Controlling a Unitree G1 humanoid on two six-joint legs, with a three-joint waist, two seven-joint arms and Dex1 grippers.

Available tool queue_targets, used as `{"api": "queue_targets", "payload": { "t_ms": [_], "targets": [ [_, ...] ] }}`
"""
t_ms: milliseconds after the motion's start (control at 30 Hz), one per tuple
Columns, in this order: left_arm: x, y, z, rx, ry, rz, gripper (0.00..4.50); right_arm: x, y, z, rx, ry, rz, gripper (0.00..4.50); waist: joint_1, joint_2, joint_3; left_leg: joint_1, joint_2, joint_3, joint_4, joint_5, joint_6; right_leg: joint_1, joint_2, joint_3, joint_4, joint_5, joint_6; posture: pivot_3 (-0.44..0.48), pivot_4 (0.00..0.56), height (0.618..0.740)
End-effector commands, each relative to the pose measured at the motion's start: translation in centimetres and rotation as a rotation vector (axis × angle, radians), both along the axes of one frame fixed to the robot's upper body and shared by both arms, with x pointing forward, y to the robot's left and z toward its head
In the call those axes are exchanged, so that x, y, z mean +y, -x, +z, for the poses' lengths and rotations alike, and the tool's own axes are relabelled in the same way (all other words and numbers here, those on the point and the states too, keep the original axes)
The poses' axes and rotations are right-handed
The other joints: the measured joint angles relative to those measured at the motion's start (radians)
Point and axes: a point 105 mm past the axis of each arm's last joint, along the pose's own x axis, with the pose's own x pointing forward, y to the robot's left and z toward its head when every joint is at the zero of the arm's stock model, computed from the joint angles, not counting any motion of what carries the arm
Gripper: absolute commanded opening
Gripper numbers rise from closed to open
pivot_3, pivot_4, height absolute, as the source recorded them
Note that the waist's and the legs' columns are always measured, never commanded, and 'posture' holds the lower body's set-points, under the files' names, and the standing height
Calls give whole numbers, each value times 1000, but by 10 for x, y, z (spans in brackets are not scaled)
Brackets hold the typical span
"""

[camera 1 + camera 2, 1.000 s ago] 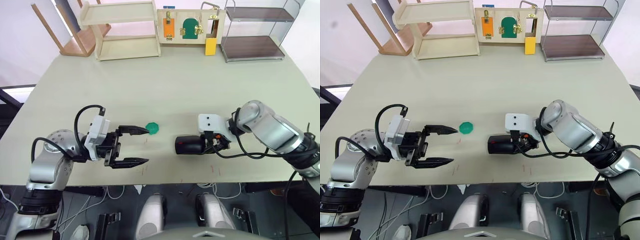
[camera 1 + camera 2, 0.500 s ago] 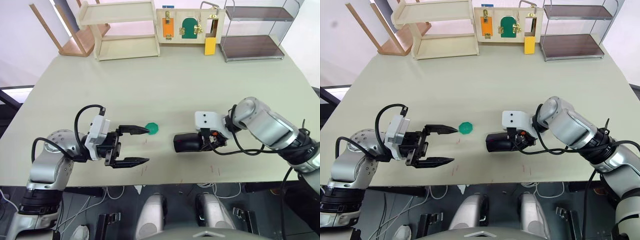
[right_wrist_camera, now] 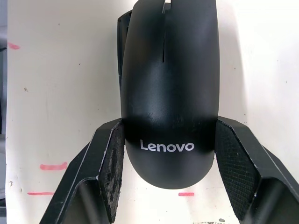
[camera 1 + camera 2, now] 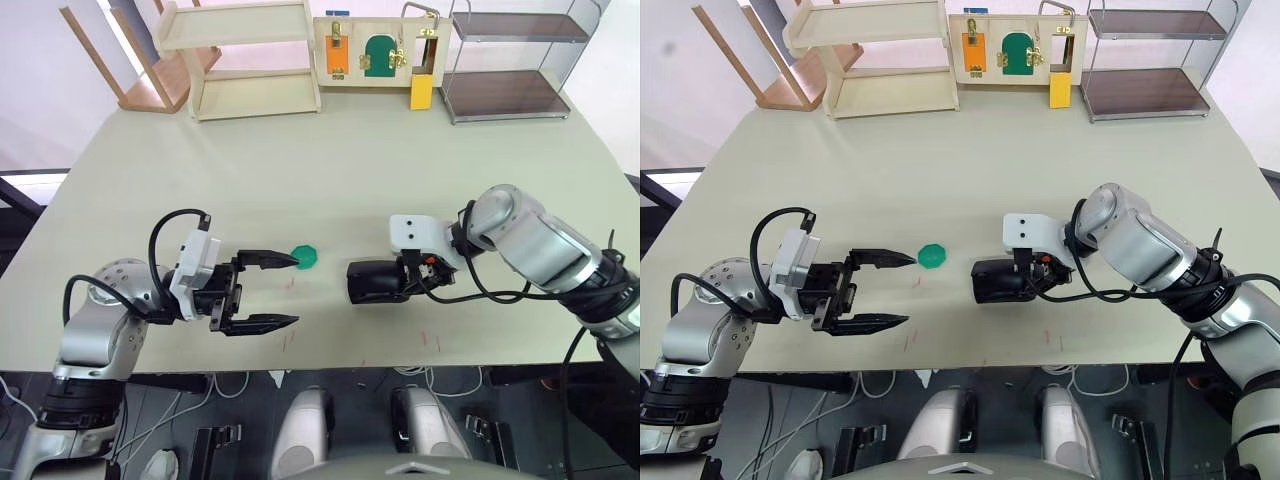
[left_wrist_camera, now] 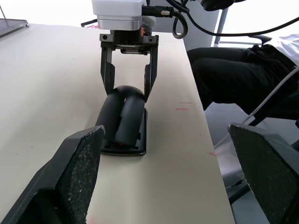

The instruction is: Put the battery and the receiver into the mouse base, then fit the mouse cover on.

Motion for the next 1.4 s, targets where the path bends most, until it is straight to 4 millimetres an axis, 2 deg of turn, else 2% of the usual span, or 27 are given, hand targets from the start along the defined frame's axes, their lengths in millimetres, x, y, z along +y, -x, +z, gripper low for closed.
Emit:
{"api": "queue_targets", "payload": {
  "t_ms": [33, 833, 1400],
  "targets": [
    [-2, 2, 9, -48, 1, -19, 4500, 1, -2, 13, -63, -4, 40, 2272, 0, 0, 0, 0, 0, 0, 0, 0, 0, 0, 0, 0, 0, 0, 0, 0, 150, 740],
    [-1, 2, 9, -50, 0, -18, 4500, 7, -4, 0, -54, 17, 81, 2272, 0, 0, 0, 0, 0, 1, 0, 0, 0, 0, 0, 0, 0, 0, 0, 0, 150, 740],
    [-2, 2, 8, -54, 3, -13, 4500, 1, -9, -6, -63, 46, 72, 2272, 1, 0, 0, 0, 0, 1, 0, 0, 0, 0, 0, 0, 0, 0, 0, 0, 150, 740]
  ]
}}
